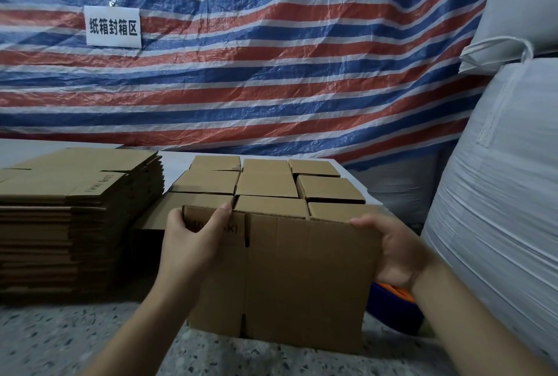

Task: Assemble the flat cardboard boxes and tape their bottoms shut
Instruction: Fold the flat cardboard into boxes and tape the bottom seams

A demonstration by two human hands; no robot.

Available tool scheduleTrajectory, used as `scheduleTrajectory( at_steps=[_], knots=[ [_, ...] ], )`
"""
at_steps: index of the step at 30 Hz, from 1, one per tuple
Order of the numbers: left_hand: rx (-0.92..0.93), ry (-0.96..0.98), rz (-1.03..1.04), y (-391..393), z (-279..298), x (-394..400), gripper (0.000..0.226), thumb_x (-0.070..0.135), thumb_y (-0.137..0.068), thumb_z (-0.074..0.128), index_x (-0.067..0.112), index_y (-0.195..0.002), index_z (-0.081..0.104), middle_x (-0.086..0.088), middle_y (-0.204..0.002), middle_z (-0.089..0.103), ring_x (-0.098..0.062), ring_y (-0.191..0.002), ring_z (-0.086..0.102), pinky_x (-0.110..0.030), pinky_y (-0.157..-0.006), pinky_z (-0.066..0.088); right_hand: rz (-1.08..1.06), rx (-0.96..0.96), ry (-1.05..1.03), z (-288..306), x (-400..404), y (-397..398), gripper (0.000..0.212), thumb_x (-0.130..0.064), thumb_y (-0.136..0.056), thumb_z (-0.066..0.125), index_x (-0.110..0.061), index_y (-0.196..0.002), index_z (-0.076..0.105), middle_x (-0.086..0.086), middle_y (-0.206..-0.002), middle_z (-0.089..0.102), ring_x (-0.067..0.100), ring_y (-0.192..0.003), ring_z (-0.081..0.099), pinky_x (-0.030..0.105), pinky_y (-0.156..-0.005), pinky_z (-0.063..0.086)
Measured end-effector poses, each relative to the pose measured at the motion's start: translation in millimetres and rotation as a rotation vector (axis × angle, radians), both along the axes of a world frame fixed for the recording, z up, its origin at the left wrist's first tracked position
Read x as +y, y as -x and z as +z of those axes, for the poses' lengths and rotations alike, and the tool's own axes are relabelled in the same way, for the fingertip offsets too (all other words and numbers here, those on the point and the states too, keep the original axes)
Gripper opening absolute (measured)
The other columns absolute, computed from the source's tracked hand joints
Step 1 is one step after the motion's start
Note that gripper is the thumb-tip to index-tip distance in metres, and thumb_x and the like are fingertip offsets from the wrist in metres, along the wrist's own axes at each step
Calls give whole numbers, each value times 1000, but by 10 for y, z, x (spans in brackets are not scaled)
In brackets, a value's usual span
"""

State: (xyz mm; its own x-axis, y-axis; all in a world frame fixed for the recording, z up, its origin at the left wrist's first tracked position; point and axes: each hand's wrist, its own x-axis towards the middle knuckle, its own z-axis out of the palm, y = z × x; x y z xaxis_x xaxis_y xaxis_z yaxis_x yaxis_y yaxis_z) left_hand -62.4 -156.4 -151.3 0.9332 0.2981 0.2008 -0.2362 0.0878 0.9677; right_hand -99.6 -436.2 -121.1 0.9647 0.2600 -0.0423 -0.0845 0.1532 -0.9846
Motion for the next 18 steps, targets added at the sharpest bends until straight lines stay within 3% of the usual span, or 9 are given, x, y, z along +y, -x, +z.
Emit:
scheduleTrajectory(
  at_steps=[4, 8, 9, 11, 13, 15, 18],
  knots=[
    [21, -16, -67, 9, -13, 3, 35, 44, -84, 69, 30, -110, 51, -5, -99, 61, -17, -87, 59, -32, -64, 43, 15, -24, -51, -27, 36, 96, 41, -40, -72, 68, -9, -96, 79, 12, -90, 70, 22, -81, 70, 36, -71, 58],
    [31, 1, -250, -3, 63, 65, 55, 24, -94, 55, 36, -144, 34, 2, -116, 53, -18, -106, 53, -34, -81, 43, -102, -112, -84, -91, 199, 212, 35, -42, -86, 54, -19, -82, 79, 7, -81, 69, 17, -75, 69, 32, -67, 56],
    [42, 13, -304, 8, 101, 71, 57, 19, -95, 52, 39, -145, 33, 1, -123, 49, -22, -113, 51, -39, -90, 45, -166, -135, -76, -116, 260, 229, 37, -44, -87, 49, -24, -85, 80, 6, -85, 73, 16, -81, 72, 34, -71, 56],
    [17, 27, -416, 50, 162, 74, 62, 14, -91, 49, 33, -147, 32, -1, -136, 46, -31, -123, 48, -50, -98, 45, -320, -170, -65, -165, 403, 250, 40, -49, -93, 46, -30, -114, 74, 4, -115, 73, 21, -114, 67, 47, -95, 51],
    [15, 60, -465, 106, 220, 39, 68, 18, -83, 46, 26, -149, 34, -3, -142, 47, -32, -125, 49, -47, -92, 48, -412, -216, -46, -195, 528, 259, 50, -51, -93, 44, -32, -136, 59, 1, -138, 61, 23, -134, 51, 56, -112, 37],
    [18, 117, -513, 200, 211, 40, 67, 22, -81, 44, 27, -148, 38, -3, -143, 48, -31, -121, 51, -42, -87, 48, -473, -249, -58, -209, 612, 285, 46, -48, -97, 41, -35, -140, 55, -4, -141, 59, 20, -135, 49, 55, -116, 35],
    [35, 124, -583, 246, 222, 15, 52, 17, -95, 29, 25, -145, 42, -13, -142, 50, -25, -98, 57, -35, -71, 47, -517, -213, -81, -260, 604, 298, 40, -45, -104, 38, -39, -140, 52, -7, -144, 55, 17, -138, 45, 53, -117, 33]
  ],
)
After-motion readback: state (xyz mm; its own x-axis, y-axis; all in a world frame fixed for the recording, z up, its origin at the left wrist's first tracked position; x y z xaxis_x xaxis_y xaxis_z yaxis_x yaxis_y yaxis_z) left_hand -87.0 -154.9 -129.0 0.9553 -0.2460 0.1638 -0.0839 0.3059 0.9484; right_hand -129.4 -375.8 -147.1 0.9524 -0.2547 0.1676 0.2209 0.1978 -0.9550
